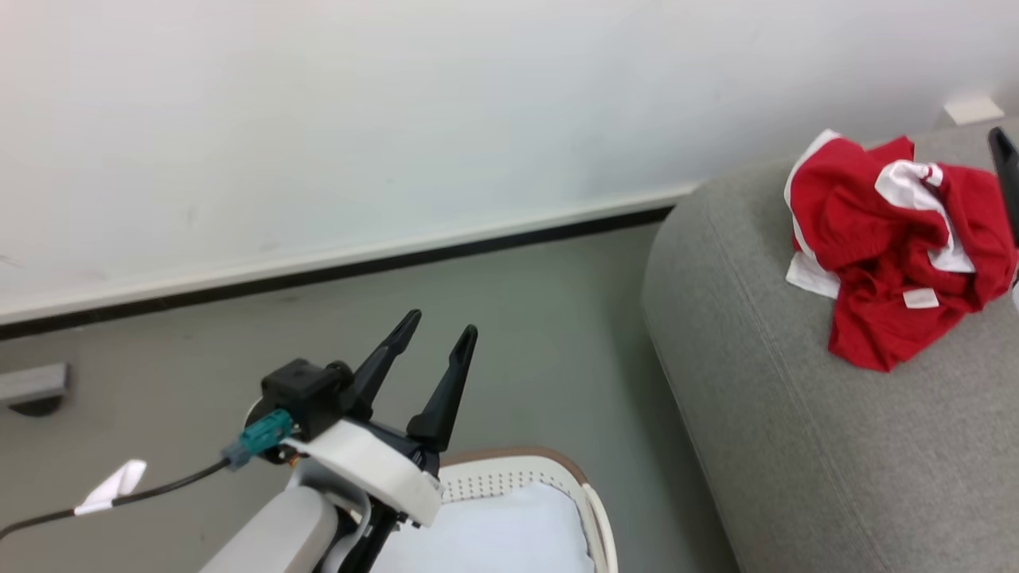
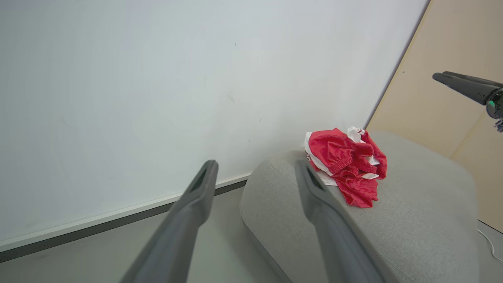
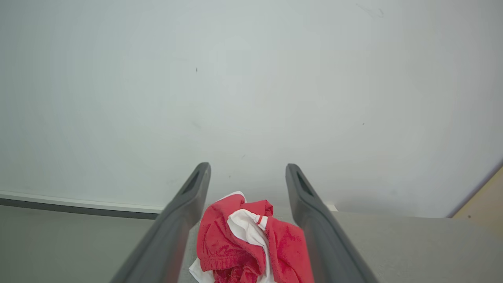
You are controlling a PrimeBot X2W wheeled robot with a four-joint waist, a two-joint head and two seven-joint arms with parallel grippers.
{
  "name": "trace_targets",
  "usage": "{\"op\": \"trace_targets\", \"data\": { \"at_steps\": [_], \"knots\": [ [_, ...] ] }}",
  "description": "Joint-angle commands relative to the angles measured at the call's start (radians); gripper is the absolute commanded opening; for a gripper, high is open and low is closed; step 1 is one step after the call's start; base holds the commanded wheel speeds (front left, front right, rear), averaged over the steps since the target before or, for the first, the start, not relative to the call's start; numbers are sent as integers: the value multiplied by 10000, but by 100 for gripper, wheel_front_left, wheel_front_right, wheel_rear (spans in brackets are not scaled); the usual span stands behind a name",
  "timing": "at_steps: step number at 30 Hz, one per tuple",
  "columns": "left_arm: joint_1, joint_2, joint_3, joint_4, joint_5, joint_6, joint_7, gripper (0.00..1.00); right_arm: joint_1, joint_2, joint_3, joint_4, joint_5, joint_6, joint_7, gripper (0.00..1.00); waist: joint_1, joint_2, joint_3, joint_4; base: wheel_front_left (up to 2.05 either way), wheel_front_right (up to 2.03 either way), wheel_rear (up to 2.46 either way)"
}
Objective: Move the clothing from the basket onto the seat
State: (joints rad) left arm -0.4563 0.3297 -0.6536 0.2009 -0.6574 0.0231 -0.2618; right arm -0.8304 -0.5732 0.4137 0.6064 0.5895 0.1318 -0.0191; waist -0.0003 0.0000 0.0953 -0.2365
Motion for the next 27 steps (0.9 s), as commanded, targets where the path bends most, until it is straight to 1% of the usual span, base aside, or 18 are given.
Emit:
{"op": "trace_targets", "data": {
  "at_steps": [1, 3, 6, 8, 10, 12, 14, 15, 16, 17, 18, 20, 23, 24, 27],
  "knots": [
    [249, 47, 110, 11, -77, 54, -12, 100, 362, -48, 16, -306, 191, -23, -119, 100, 3, 0, -453, 347, 0, 0, 0],
    [457, 49, 265, 14, -89, 89, -15, 100, 786, -53, -105, -819, 394, -23, -309, 100, 3, 0, -636, 517, 0, 0, 0],
    [759, 34, 621, -12, -75, 187, -20, 100, 1525, 50, -326, -1528, 408, -23, -581, 100, 3, 0, -879, 766, 0, 0, 0],
    [1026, 21, 945, -21, -8, 279, -22, 100, 2089, 266, -601, -2030, 274, -23, -785, 100, 3, 0, -1015, 920, 0, 0, 0],
    [1184, -9, 1109, -33, -27, 277, -21, 100, 2394, 384, -737, -2268, 177, -23, -889, 100, 3, 0, -1086, 987, 0, 0, 0],
    [1500, -48, 1504, -50, 10, 299, -22, 100, 3076, 607, -1171, -2675, -93, -23, -1103, 100, 3, 0, -1249, 1146, 0, 0, 0],
    [1842, -84, 1986, -139, 207, 385, -23, 100, 3782, 1014, -1506, -3157, -414, -22, -1274, 100, 3, 0, -1347, 1265, 0, 0, 0],
    [2230, -187, 2480, -238, 408, 439, -23, 100, 4469, 1392, -1885, -3576, -884, -23, -1480, 100, 3, 0, -1390, 1372, 0, 0, 0],
    [2230, -187, 2480, -238, 408, 439, -23, 100, 4469, 1392, -1885, -3576, -884, -23, -1480, 100, 3, 0, -1390, 1372, 0, 0, 0],
    [2577, -278, 2969, -342, 677, 374, -24, 100, 5144, 1894, -2166, -3947, -1202, -22, -1652, 100, 3, 0, -1392, 1457, 0, 0, 0],
    [2758, -348, 3221, -386, 783, 313, -24, 100, 5443, 2108, -2319, -4081, -1451, -23, -1770, 100, 3, 0, -1386, 1491, 0, 0, 0],
    [3123, -585, 3741, -478, 1075, 197, -24, 100, 6041, 2700, -2530, -4264, -1551, -22, -1962, 100, 3, 0, -1375, 1554, 0, 0, 0],
    [3616, -998, 4594, -680, 1706, -40, -24, 100, 6781, 3330, -2754, -4290, -1958, -22, -2209, 100, 3, 0, -1342, 1611, 0, 0, 0],
    [3616, -998, 4594, -680, 1706, -40, -24, 100, 6781, 3330, -2754, -4290, -1958, -22, -2209, 100, 3, 0, -1342, 1611, 0, 0, 0],
    [4086, -1442, 5249, -554, 2315, -382, -25, 100, 7310, 3802, -2713, -4193, -2125, -23, -2377, 100, 3, 0, -1301, 1631, 0, 0, 0]
  ]
}}
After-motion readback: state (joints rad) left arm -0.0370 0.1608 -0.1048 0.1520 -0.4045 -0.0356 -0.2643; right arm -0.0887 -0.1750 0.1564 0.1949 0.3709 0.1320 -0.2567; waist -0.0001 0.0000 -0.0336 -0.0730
